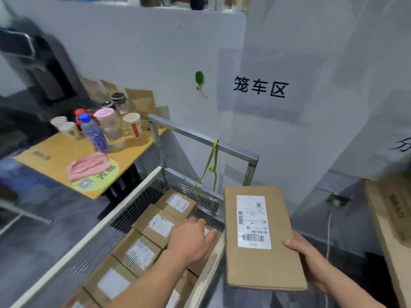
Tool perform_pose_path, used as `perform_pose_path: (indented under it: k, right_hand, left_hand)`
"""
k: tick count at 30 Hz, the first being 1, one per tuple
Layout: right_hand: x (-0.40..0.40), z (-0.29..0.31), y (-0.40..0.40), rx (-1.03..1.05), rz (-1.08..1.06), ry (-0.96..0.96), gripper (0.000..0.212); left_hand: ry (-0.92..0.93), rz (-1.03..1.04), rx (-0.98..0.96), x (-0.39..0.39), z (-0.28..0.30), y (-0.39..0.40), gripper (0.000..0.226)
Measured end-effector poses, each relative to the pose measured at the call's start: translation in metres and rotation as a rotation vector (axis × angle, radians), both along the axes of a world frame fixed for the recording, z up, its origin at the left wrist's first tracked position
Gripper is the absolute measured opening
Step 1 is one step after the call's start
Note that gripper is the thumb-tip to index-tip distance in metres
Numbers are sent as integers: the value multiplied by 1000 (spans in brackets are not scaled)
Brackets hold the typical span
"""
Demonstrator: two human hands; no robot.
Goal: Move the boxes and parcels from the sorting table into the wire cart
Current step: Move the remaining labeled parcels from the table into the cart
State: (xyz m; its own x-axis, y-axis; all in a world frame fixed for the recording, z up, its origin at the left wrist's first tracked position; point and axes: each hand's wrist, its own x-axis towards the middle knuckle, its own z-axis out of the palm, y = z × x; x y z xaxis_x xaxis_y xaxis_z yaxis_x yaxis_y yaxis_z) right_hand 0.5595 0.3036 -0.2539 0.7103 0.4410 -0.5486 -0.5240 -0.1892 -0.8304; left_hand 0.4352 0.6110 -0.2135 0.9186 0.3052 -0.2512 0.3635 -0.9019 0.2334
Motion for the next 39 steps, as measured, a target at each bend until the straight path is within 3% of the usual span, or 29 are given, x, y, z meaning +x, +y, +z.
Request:
perform_pose_path:
  k: [9,17,22,27,34,39]
  right_hand:
    - [33,-22,155,-12,392,-5,89]
    - [49,-44,270,-17,765,69,98]
    - [60,-56,305,-37,963,128,80]
    - [66,-70,320,-78,1031,126,70]
    - [69,-120,318,-173,1067,147,88]
    - [73,-165,310,-276,1025,168,113]
  left_hand:
    - [40,346,39,-66,-5,80,57]
    - [144,709,-16,-113,-13,98,59]
    - [121,871,-53,-122,-23,85,60]
    - [83,988,-64,-124,-44,70,65]
    - [142,1022,-161,-126,-95,61,63]
    - [253,938,-234,-122,-147,60,64]
